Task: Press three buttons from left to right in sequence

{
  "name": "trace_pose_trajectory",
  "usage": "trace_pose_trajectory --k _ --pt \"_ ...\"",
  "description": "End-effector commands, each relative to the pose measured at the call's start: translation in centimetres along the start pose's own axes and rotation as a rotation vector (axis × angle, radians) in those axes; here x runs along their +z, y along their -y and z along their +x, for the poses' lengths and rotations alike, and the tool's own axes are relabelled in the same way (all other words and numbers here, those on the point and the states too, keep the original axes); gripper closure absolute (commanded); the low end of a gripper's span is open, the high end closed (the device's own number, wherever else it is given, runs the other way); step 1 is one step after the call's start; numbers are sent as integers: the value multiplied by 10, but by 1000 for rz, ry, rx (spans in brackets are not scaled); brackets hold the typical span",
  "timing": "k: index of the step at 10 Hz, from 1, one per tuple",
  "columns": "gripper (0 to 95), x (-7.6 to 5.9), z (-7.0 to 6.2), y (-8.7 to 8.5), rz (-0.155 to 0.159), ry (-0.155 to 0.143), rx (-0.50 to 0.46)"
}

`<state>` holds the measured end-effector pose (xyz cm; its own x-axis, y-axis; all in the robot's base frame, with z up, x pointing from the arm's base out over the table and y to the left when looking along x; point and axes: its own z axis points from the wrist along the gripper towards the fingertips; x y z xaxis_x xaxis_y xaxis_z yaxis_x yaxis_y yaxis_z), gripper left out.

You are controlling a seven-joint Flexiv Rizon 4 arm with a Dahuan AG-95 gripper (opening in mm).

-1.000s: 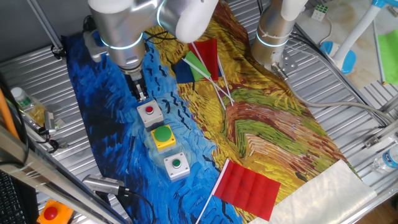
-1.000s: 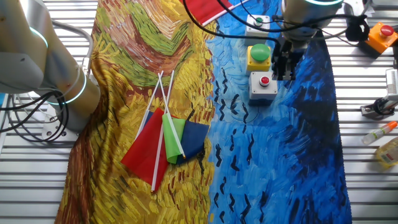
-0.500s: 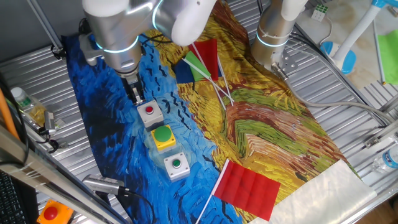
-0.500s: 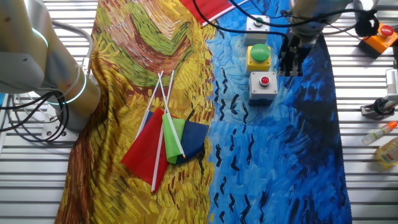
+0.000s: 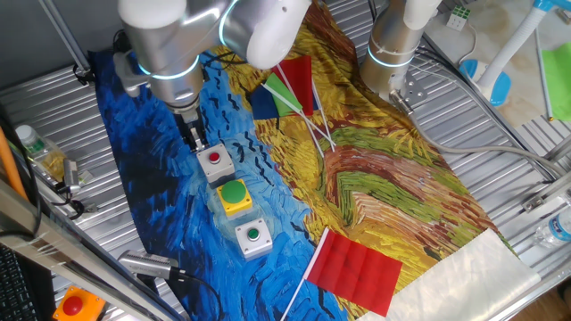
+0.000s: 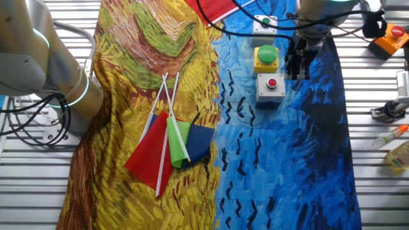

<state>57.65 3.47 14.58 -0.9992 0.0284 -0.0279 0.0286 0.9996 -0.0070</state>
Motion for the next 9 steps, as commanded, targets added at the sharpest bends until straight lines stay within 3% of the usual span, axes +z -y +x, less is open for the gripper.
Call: trace_pose_trajectory --k 1,4,5,7,9 --pt "950 1 -1 0 1 -6 4" --pt "950 1 -1 0 2 -6 9" --pt "950 1 -1 0 16 -3 7" --pt "950 1 -1 0 3 3 15" --pt "950 1 -1 0 -2 10 -36"
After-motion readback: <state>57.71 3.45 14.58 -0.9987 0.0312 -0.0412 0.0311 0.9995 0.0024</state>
